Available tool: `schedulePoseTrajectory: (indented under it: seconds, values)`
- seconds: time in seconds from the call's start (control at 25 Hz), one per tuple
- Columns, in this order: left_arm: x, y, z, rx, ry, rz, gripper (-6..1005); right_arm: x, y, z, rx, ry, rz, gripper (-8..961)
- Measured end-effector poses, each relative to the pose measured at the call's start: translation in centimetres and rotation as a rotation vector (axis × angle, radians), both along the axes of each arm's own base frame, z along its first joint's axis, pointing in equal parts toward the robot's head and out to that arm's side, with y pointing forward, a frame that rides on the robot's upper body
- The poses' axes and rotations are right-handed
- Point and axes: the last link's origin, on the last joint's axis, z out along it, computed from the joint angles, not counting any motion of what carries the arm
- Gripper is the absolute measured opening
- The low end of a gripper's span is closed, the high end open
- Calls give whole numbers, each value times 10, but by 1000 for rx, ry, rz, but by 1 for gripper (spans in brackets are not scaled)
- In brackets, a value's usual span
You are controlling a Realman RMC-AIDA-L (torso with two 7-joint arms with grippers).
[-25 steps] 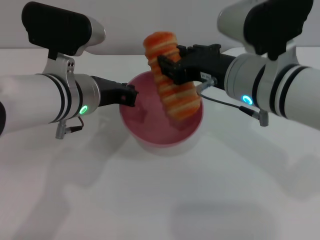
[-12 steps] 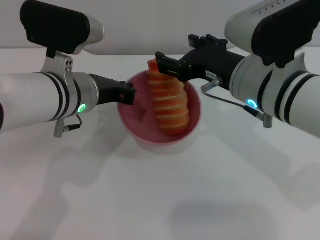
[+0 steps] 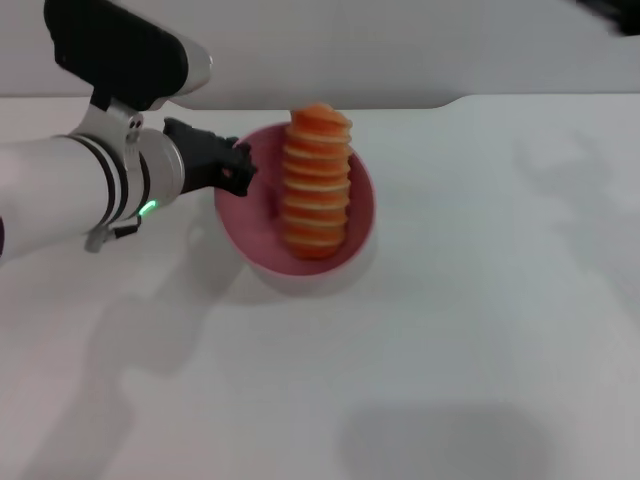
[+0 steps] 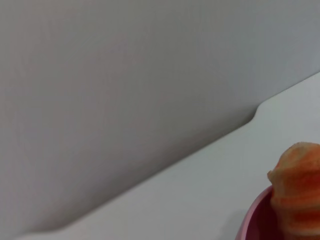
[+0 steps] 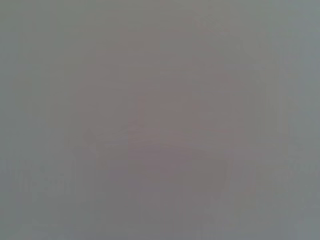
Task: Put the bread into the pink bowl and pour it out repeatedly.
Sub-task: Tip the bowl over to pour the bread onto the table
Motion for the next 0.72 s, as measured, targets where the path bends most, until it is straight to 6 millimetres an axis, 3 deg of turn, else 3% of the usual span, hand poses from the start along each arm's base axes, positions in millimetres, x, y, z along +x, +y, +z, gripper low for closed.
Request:
schedulePoseTrajectory:
  seconds: [0.2,0.36,0.52,0.72]
  values:
    - [12,0,0,7,89,-92,50,63,-21,33,116,37,-190,837]
    - [26,-5,-12,-11,214,-214,50,101,-31,38,153,97,-296,835]
    - [40,-10,-24,-15,345,-332,50,116,-35,33,140,105,-341,833]
    - [52,-12,-25,22,479,-440,50,117,-35,29,129,103,-346,831]
